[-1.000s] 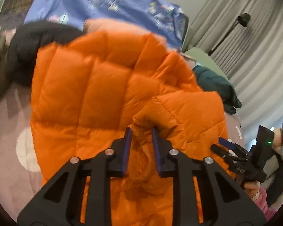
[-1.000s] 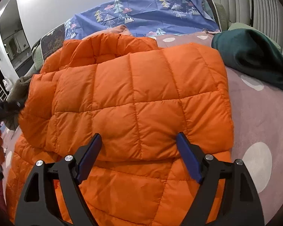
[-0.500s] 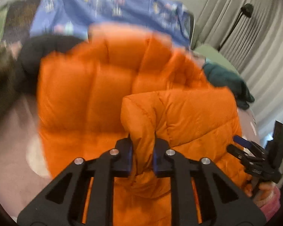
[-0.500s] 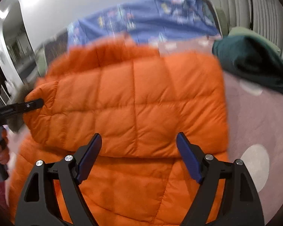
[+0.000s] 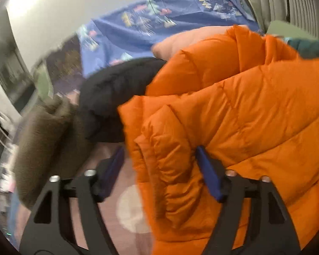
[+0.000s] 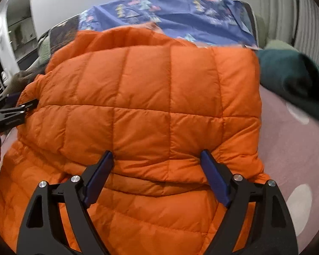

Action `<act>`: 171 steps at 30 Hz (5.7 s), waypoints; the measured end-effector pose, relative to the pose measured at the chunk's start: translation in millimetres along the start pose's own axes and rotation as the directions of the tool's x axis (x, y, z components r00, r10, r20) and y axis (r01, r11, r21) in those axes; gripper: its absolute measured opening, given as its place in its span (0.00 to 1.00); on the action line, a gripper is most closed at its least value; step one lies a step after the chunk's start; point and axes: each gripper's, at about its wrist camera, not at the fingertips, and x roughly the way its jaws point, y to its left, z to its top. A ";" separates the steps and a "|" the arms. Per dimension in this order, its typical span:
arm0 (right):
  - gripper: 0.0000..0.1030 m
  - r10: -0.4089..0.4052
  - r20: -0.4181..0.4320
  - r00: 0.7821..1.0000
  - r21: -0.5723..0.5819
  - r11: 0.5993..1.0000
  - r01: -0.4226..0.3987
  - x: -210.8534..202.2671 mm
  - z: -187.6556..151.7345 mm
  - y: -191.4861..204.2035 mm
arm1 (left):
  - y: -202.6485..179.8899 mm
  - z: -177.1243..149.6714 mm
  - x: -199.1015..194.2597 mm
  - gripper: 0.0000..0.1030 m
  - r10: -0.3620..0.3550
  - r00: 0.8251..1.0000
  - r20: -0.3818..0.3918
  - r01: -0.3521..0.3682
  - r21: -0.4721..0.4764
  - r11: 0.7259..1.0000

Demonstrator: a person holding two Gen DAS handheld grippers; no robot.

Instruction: Fold large clothes

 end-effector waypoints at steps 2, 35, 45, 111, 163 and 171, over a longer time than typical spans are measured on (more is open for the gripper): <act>0.82 0.008 0.019 1.000 0.014 1.000 -0.008 -9.0 2.2 -3.1 | 0.1 3.9 -13.6 0.73 0.034 0.999 0.022 -0.035 0.017 0.999; 0.94 0.241 -0.082 0.967 0.569 0.808 -0.153 52.1 96.2 -169.8 | -99.9 -6.4 -35.6 0.35 -0.207 0.976 -0.062 0.214 0.157 0.964; 0.38 0.062 -0.055 0.997 0.470 0.882 -0.029 67.2 80.2 -185.3 | -96.5 -0.9 1.3 0.40 -0.137 0.990 -0.033 0.140 0.153 0.978; 0.04 0.364 0.463 0.808 0.196 0.847 -0.493 -301.3 -121.3 -107.6 | 67.6 -160.9 -313.7 0.07 -0.574 0.736 0.360 0.666 -0.233 0.708; 0.45 0.277 -0.018 0.961 0.033 0.961 -0.276 -156.0 -120.4 -71.2 | -2.3 -156.6 -173.7 0.12 -0.684 0.729 0.000 0.654 -0.293 0.697; 0.31 0.297 0.266 0.917 0.025 0.949 -0.315 -189.4 -45.4 -84.0 | 21.1 -80.7 -200.1 0.11 -0.642 0.738 0.205 0.674 -0.177 0.718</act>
